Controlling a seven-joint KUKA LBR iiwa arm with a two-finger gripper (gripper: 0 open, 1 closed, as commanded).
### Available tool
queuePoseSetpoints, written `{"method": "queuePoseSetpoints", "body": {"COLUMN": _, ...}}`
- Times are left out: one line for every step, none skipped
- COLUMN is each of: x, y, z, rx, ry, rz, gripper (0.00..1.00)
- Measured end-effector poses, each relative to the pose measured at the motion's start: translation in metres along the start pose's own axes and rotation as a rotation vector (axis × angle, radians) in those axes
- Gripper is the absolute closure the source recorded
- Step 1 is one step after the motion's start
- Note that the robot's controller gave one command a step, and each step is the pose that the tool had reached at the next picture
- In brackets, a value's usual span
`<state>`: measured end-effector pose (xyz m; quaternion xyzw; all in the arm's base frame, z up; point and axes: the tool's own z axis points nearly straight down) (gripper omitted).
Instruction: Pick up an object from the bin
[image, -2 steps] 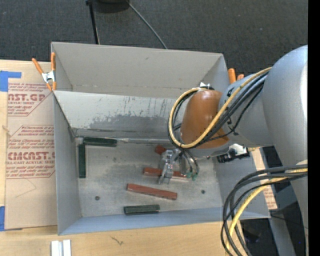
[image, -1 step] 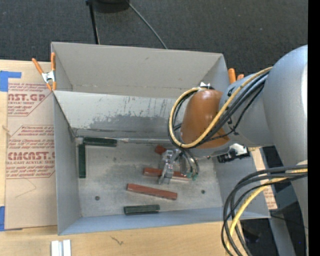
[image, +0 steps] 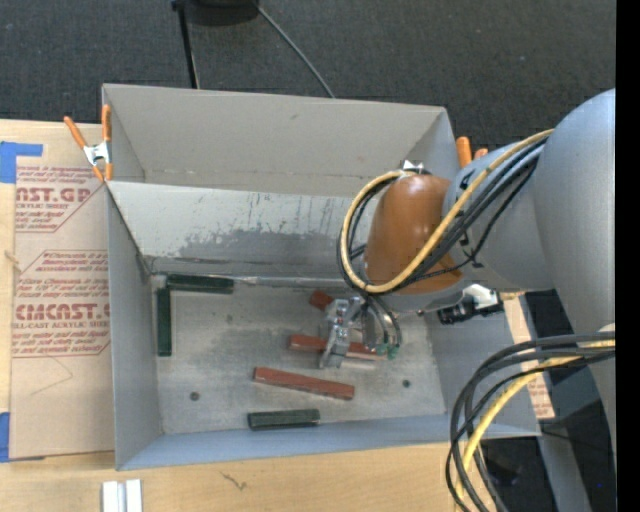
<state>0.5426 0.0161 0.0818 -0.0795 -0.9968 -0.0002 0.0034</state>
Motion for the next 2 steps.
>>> {"method": "queuePoseSetpoints", "body": {"x": 0.001, "y": 0.000, "z": -0.021, "rx": 0.000, "ry": 0.000, "rz": 0.000, "gripper": 1.00}}
{"method": "queuePoseSetpoints", "body": {"x": -0.002, "y": 0.001, "z": -0.039, "rx": -0.002, "ry": -0.010, "rz": 0.000, "gripper": 1.00}}
